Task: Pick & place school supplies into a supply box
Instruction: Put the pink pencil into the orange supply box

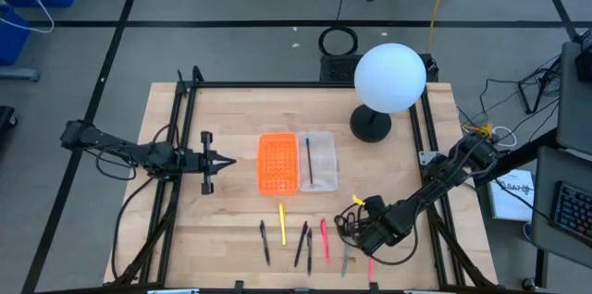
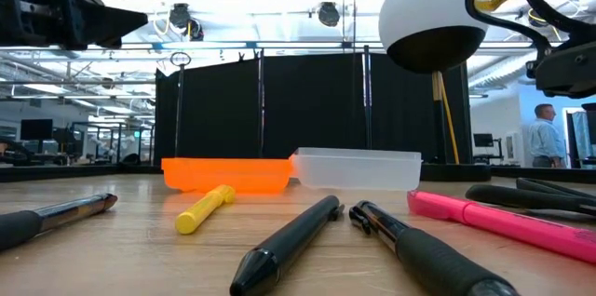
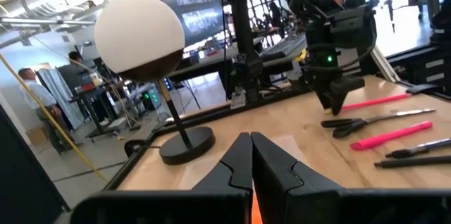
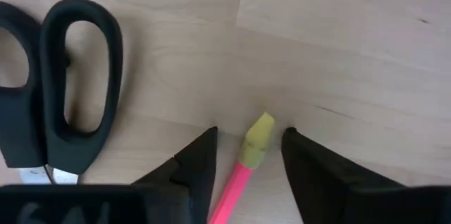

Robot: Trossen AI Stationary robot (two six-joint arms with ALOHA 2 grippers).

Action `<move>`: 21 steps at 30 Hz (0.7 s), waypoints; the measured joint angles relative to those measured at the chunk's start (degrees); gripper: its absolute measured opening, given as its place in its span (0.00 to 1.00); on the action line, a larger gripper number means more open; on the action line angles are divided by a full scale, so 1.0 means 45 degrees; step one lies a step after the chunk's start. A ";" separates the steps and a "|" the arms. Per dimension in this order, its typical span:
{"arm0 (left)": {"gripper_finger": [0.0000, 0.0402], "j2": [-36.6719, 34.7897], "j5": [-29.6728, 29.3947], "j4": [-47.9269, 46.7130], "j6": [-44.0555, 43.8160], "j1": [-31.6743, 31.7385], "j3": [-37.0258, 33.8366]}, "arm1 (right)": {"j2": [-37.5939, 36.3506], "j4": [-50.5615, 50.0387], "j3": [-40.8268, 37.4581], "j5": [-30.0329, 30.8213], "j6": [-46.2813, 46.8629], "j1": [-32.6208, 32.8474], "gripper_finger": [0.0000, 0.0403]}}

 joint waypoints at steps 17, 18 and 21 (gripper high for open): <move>0.02 0.0000 0.0063 0.0107 -0.0817 0.0000 0.0000 | -0.0288 -0.0097 -0.0024 -0.0113 -0.1274 -0.0312 0.06; 0.02 -0.0001 0.0085 0.0116 -0.0843 0.0000 0.0000 | -0.0470 -0.0078 -0.0024 -0.0111 -0.1428 -0.0395 0.06; 0.02 0.0000 0.0111 0.0110 -0.0904 0.0000 0.0000 | -0.1196 -0.0174 -0.0107 -0.0021 -0.1972 -0.0578 0.07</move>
